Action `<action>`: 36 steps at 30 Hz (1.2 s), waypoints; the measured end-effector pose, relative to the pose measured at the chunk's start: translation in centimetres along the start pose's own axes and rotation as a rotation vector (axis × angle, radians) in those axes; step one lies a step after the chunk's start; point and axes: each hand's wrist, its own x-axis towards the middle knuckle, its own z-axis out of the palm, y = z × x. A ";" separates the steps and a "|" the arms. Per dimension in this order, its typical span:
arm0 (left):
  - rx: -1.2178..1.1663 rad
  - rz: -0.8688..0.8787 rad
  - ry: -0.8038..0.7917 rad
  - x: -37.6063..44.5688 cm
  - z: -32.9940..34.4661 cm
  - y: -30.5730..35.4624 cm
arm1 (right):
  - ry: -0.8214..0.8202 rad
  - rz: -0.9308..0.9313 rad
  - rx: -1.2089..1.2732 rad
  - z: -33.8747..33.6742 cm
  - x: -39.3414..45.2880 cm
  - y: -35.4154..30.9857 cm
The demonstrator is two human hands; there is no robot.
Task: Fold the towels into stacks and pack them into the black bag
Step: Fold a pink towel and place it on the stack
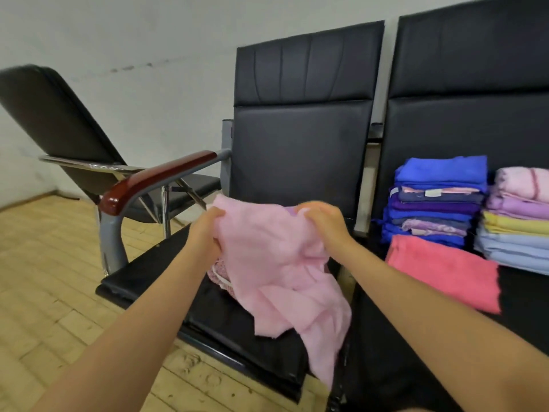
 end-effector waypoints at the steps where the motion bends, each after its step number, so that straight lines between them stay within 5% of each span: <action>1: 0.047 -0.029 0.004 -0.8 -0.1 -0.9 | -0.060 0.037 -0.095 -0.5 -1.2 1.1; 5: 0.078 -0.186 -0.036 -0.1 -2.1 -6.2 | -0.525 0.082 -0.494 -2.3 -5.6 5.3; 9: 0.236 -0.122 0.008 -2.6 -1.9 -5.9 | -0.685 0.121 -0.736 -3.5 -4.9 3.4; 12: 0.292 -0.058 0.040 -2.9 -2.6 -5.5 | -0.551 0.052 -0.897 -2.7 -3.1 2.0; 15: 0.346 -0.063 0.060 -2.5 -3.5 -5.6 | -0.316 0.035 -0.686 -0.6 -1.8 3.1; 20: 0.515 -0.070 -0.026 -2.8 -4.3 -6.0 | -0.386 0.144 -0.720 2.5 -1.1 5.8; 25: 0.809 0.119 -0.084 -2.3 -4.9 -6.1 | -0.150 0.150 -0.391 1.6 0.9 5.8; 28: 0.784 0.140 -0.081 -0.2 -4.7 -4.0 | 0.027 0.010 -0.312 0.2 2.4 4.5; 36: 0.435 0.117 -0.057 9.2 -1.3 3.8 | 0.166 -0.117 -0.229 0.6 12.3 0.8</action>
